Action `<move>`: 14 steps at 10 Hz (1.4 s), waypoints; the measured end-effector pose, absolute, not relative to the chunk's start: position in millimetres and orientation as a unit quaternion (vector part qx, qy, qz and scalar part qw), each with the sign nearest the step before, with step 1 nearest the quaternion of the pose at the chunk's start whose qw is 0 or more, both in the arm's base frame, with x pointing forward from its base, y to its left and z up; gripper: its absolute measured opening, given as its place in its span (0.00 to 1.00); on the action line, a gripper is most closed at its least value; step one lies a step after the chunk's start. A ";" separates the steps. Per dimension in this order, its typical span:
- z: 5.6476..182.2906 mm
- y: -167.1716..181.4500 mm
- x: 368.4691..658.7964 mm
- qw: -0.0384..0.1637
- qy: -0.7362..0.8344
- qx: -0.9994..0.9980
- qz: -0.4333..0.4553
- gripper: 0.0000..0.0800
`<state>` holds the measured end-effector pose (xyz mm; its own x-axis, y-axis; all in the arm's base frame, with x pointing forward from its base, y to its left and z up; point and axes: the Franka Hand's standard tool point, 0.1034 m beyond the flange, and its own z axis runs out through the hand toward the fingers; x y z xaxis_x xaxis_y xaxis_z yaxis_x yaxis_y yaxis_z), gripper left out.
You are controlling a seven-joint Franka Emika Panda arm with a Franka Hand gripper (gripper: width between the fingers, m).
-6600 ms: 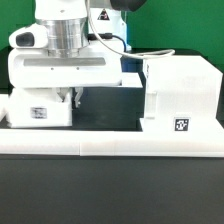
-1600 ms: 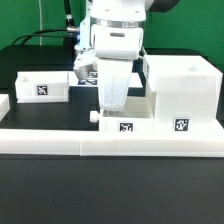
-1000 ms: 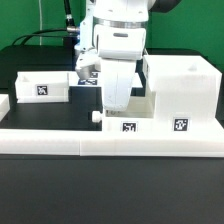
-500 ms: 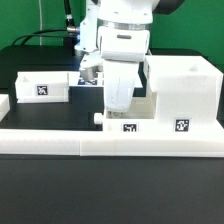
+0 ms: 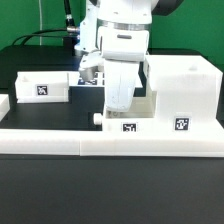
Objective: Assemble drawer
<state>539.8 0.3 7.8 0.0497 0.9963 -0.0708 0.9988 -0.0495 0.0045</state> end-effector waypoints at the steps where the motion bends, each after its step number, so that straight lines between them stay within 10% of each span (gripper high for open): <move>1: 8.5 -1.7 539.9 0.022 0.688 0.725 -0.032 0.06; 14: 8.4 2.4 544.6 0.029 0.711 0.702 -0.038 0.06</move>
Offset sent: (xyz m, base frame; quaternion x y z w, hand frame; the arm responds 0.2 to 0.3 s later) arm 0.0000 0.0000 0.0000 0.0000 0.0000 0.0000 1.0000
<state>544.6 2.4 8.4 -0.0137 0.9955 -0.0941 0.9998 0.0125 -0.0136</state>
